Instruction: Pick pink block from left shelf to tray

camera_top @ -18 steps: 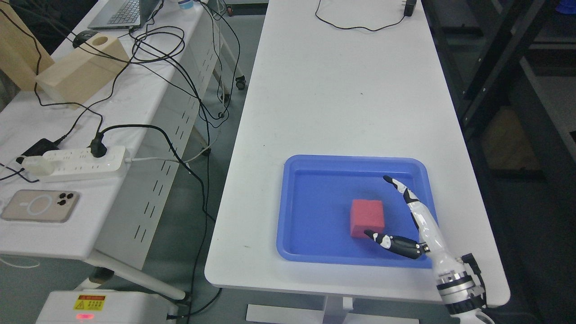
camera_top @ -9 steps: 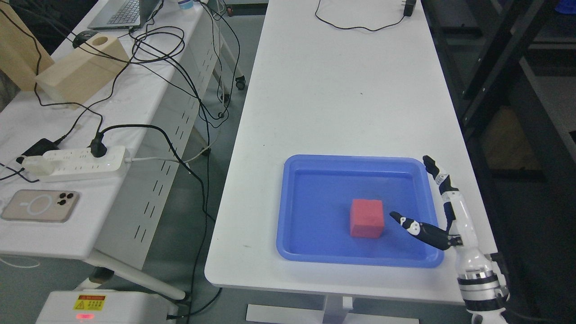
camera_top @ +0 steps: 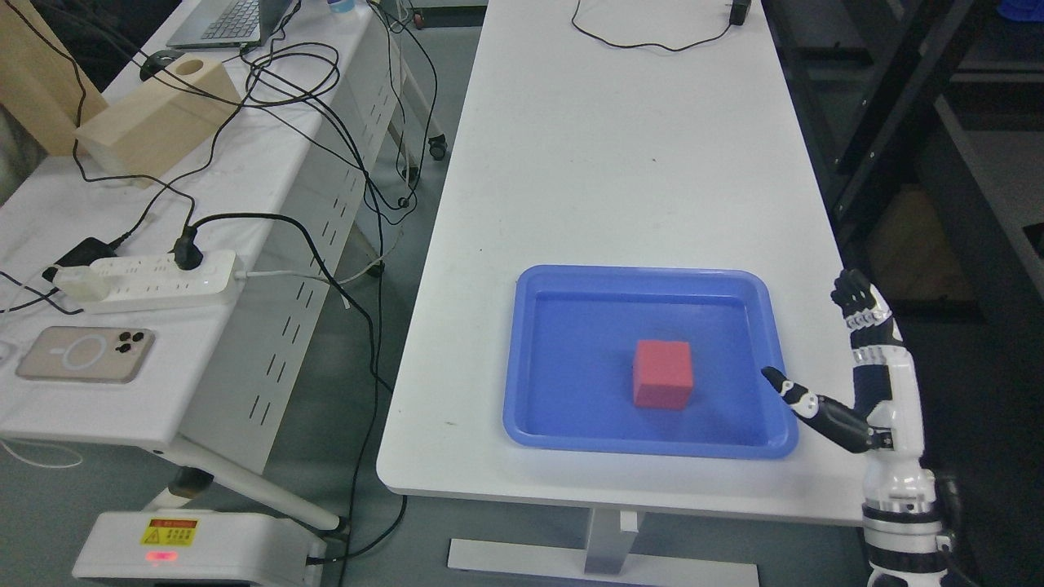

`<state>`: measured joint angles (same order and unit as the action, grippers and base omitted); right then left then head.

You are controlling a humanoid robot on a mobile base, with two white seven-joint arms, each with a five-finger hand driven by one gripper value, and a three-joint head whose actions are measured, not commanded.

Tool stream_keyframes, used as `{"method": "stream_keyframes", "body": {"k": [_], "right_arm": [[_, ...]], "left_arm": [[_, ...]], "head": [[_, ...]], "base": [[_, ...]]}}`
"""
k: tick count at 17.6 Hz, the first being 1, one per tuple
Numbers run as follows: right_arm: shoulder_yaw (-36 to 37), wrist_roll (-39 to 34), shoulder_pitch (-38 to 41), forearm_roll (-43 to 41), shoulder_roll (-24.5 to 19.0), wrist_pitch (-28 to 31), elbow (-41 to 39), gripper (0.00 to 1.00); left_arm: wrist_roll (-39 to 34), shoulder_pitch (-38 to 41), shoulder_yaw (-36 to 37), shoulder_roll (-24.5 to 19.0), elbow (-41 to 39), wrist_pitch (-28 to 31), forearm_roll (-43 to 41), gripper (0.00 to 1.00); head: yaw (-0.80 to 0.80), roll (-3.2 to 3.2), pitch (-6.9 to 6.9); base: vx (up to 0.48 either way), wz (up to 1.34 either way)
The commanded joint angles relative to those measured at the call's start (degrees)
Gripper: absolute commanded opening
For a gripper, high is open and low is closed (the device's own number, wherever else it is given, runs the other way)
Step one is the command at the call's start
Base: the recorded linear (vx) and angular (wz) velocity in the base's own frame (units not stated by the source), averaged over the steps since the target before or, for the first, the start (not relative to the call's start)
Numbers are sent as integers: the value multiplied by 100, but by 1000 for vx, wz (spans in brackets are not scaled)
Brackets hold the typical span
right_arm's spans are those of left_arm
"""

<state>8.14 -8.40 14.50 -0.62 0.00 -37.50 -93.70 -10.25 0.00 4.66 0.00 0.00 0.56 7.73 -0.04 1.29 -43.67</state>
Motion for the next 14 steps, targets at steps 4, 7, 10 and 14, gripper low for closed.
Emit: {"method": "stream_keyframes", "body": {"k": [4, 7, 10, 14], "right_arm": [[302, -126, 36, -307, 100, 1550, 9, 99], [618, -687, 10, -403, 100, 1929, 9, 100], [653, -1137, -26, -492, 100, 2237, 9, 100], [645, -1480, -26, -492, 100, 2264, 9, 100]], "left_arm": [[-4, -167, 0, -100, -100, -3, 0, 100], [-4, -167, 0, -100, -100, -3, 0, 100], [-4, -167, 0, -100, -100, -3, 0, 100], [-4, -167, 0, -100, -100, -3, 0, 100]], "head": [[0, 0, 0], [0, 0, 0], [0, 0, 0], [0, 0, 0]], "base": [[-128, -27], [-167, -117], [-166, -147], [-131, 57]]}}
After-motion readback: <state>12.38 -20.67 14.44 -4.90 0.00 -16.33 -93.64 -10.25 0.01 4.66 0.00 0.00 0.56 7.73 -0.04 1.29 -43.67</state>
